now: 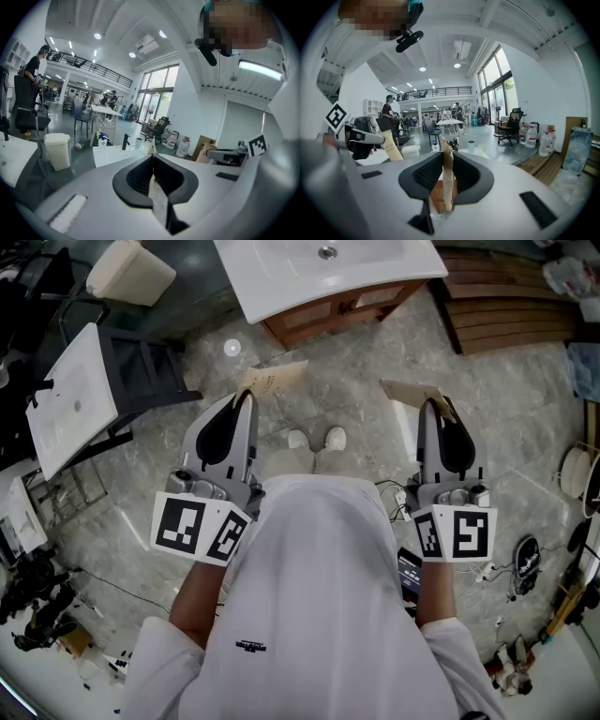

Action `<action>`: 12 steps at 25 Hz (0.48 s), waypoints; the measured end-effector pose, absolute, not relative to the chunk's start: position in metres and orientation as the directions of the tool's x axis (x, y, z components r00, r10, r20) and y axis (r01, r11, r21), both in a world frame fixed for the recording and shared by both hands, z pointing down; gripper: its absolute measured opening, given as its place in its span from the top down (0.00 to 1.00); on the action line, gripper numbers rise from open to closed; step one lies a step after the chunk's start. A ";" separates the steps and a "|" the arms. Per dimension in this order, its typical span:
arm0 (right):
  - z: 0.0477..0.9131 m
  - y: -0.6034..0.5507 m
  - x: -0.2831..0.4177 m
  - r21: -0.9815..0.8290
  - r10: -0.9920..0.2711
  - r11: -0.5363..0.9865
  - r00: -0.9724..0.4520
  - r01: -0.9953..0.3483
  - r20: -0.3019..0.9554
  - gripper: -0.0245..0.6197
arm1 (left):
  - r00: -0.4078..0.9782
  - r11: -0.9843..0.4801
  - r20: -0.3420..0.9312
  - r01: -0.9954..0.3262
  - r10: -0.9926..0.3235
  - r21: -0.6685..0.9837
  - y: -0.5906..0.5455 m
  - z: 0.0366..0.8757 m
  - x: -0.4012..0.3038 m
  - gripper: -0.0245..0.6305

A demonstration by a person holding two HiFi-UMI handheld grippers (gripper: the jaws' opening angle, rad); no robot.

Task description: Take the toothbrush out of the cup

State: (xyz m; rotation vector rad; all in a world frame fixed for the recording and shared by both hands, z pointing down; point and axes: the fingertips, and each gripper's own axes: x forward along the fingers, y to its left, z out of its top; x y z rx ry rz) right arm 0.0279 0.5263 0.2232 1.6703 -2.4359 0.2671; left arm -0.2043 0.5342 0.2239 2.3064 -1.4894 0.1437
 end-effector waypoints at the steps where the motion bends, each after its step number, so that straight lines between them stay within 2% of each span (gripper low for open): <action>1: 0.222 0.531 0.028 -0.053 -0.898 0.367 -0.369 -0.929 0.240 0.87 | 0.426 -0.358 0.295 -0.897 -0.856 0.258 0.539 0.223 -0.196 0.95; 12: 0.217 0.552 0.063 -0.056 -0.899 0.376 -0.379 -0.925 0.219 0.87 | 0.458 -0.401 0.284 -0.885 -0.843 0.237 0.559 0.212 -0.133 0.95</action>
